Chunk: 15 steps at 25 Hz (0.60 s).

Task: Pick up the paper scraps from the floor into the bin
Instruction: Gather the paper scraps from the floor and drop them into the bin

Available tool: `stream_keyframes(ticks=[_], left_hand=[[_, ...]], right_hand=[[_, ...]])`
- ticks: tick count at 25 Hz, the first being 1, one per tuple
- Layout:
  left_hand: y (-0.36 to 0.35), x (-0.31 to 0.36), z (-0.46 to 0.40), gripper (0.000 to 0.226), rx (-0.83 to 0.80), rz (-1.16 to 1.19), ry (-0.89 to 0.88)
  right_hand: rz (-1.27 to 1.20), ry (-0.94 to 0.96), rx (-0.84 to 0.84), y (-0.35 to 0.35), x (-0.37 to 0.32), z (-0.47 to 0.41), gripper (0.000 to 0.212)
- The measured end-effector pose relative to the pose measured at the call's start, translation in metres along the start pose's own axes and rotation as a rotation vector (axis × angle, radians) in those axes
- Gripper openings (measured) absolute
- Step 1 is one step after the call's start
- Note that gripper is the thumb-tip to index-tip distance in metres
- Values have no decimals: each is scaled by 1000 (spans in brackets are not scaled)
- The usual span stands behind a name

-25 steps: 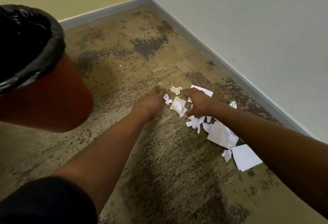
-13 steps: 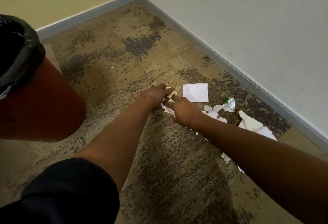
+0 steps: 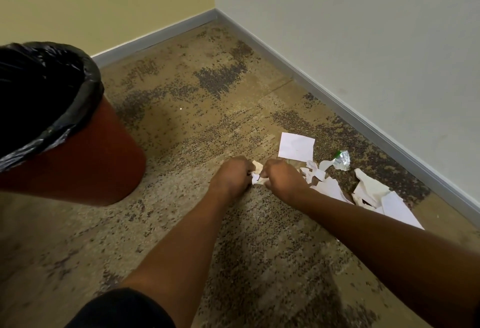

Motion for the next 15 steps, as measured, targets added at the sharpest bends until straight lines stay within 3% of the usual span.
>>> stream_keyframes(ticks=[6,9,15], left_hand=[[19,-18,44,16,188,63,36],[65,-20,77,21,299,93,67],[172,-28,169,10,545,-34,26]], right_hand=[[17,129,46,20,-38,9,23],[37,219,104,48,-79,6,19],[60,469,260,110,-191,9,9]])
Point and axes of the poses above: each hand's wrist, its own z-axis away from the middle knuckle, its own y-axis out of the back of the hand, x = y × z, the point moved 2 cm from there along -z, towards the middle knuckle, and after that the axes turned 10 degrees about -x, right-handed, at the moved point
